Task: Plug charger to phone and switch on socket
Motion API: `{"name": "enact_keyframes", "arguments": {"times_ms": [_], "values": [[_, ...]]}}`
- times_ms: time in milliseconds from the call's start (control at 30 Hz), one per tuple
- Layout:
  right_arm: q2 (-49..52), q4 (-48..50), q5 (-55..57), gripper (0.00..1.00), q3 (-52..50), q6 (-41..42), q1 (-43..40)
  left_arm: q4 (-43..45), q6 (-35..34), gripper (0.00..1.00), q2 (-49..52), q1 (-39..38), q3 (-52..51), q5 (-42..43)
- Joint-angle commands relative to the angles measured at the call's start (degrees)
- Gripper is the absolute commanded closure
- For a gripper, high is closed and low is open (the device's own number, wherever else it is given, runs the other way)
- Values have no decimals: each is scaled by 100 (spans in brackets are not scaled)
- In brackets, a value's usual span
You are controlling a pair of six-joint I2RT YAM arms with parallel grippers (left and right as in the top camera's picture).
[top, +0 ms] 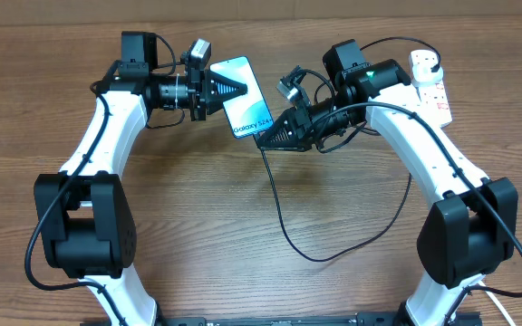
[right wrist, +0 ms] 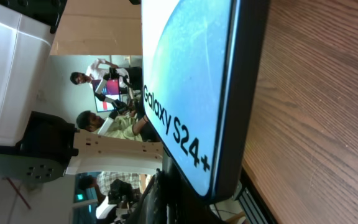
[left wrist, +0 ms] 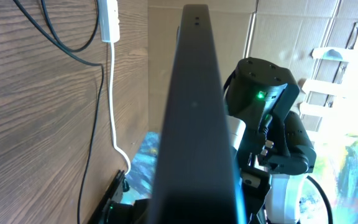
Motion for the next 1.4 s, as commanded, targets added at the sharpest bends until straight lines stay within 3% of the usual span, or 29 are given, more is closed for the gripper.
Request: {"name": "enact_keyframes", "arguments": {"times_ms": [0, 867, 1133, 1367], "values": [[-208, 243, -74, 96, 157, 129, -52, -68, 313, 96, 2, -205, 24, 717], [-208, 562, -72, 95, 157, 323, -52, -146, 321, 96, 2, -201, 24, 807], [-208, 483, -70, 84, 157, 321, -52, -149, 297, 96, 2, -188, 24, 345], [-208, 476, 63, 43, 157, 323, -52, -149, 192, 96, 2, -48, 24, -120]]}}
